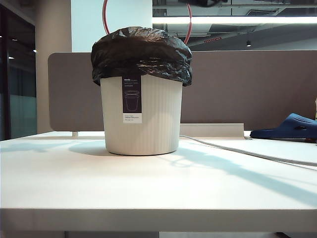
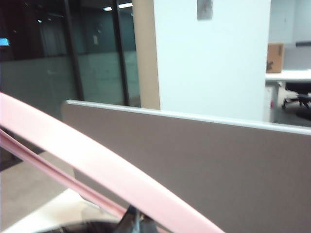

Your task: Open the ring lid of the trash can, pull out the black garbage bag inside, and place it on the table.

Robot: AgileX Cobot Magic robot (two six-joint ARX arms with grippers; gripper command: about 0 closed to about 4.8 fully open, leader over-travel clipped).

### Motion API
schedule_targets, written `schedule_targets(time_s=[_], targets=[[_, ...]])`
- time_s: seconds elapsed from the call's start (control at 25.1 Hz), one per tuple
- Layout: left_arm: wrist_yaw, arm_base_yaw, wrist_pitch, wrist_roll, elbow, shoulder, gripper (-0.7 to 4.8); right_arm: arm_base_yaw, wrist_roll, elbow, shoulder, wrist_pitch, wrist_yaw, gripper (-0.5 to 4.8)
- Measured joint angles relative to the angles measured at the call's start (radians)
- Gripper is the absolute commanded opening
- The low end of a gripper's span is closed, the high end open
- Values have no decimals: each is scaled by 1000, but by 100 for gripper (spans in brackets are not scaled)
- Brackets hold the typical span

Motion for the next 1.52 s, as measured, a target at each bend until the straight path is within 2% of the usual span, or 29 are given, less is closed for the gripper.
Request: schedule_targets(time_s=[0.36, 0.56, 0.88, 1.0, 1.2, 1.52], targets=[[104, 0, -159, -1, 0, -60, -6, -6, 0, 174, 92, -29, -11, -1], [157, 0, -270, -1, 0, -68, -7, -13, 3, 279, 152, -37, 20, -1], [156, 0, -404, 42, -1, -66, -6, -33, 10, 386, 216, -33, 51, -1], [143, 0, -411, 71, -1, -66, -6, -46, 42, 391, 233, -34, 58, -1], [58, 0, -411, 79, -1, -60, -7, -60, 57, 391, 256, -38, 60, -1], [44, 0, -435, 79, -19, -27, -6, -63, 58, 391, 287, -26, 61, -1]])
